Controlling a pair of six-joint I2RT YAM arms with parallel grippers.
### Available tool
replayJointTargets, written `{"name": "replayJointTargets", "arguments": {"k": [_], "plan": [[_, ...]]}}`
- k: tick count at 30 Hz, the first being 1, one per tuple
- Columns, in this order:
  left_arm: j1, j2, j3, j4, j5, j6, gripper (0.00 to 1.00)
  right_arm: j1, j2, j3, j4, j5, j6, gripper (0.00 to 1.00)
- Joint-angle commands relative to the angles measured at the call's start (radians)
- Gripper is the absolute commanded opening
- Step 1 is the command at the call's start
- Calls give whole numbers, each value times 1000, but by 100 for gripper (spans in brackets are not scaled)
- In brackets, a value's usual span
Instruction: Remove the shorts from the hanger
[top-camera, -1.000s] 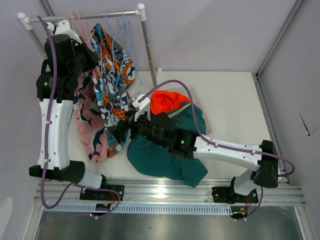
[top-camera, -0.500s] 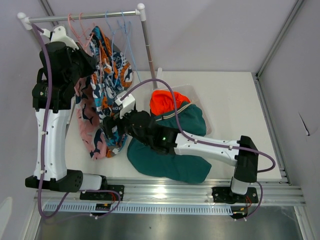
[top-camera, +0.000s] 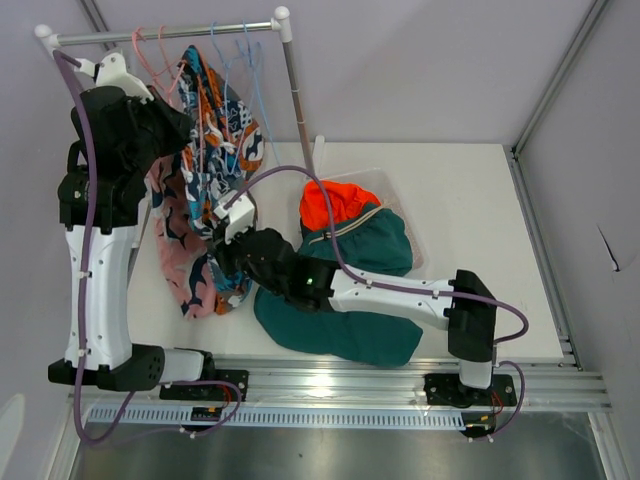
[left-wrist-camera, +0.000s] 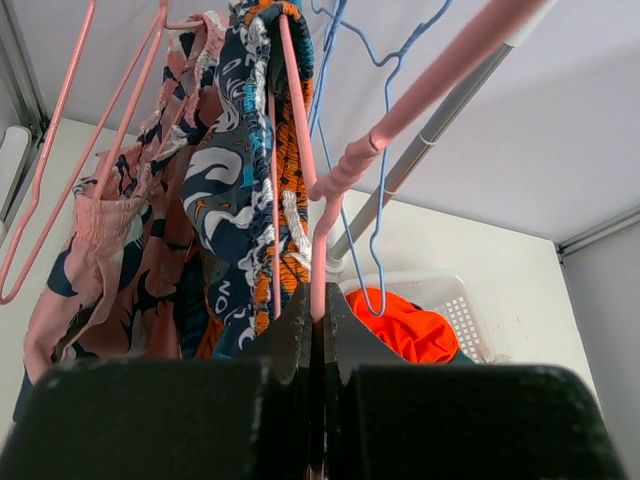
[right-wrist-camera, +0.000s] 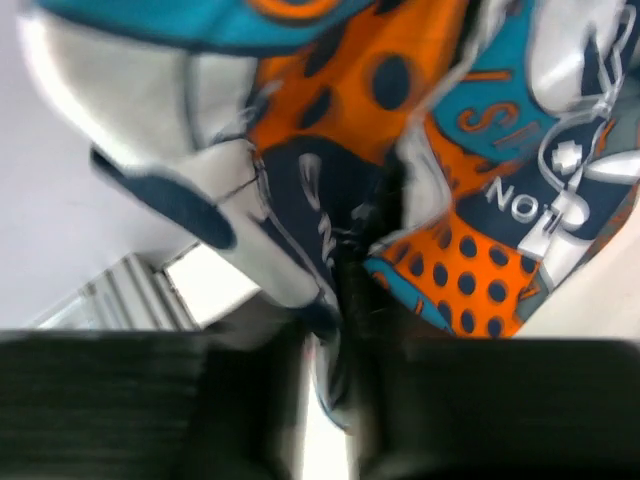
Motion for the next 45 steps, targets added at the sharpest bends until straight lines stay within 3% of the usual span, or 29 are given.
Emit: {"name": "replayJointTargets", "arguments": {"k": [1, 2, 8, 12, 24, 28, 30, 34, 38, 41, 45], "plan": [[-4, -53, 17, 69, 25, -21, 0, 3, 8, -12, 37, 25, 21, 6], [-4, -55, 17, 70, 18, -12, 0, 6, 4, -41, 29, 26, 26, 0], [2, -52, 52, 63, -72, 55, 0, 101, -111, -234, 29, 53, 58, 0], [25, -15, 133, 52, -130, 87, 0, 207, -187, -377, 14, 152, 90, 0], [51, 106, 324, 12, -137, 101, 0, 325, -202, -511, -42, 225, 213, 0], [51, 68, 247, 21, -74, 72, 0, 306, -184, -503, 1, 248, 205, 0], [51, 2, 177, 23, -32, 34, 0, 273, -170, -465, 26, 237, 155, 0], [49, -165, -24, 21, 223, -61, 0, 142, -119, -304, 40, 182, 35, 0], [31, -412, -385, 67, 316, -150, 0, -36, -56, -4, -44, 101, -72, 0], [7, -579, -492, 51, 305, -193, 0, -118, -1, 242, -84, 75, -173, 0], [-69, -673, -491, 0, 268, -210, 0, -202, 85, 512, -152, 75, -261, 0]]}}
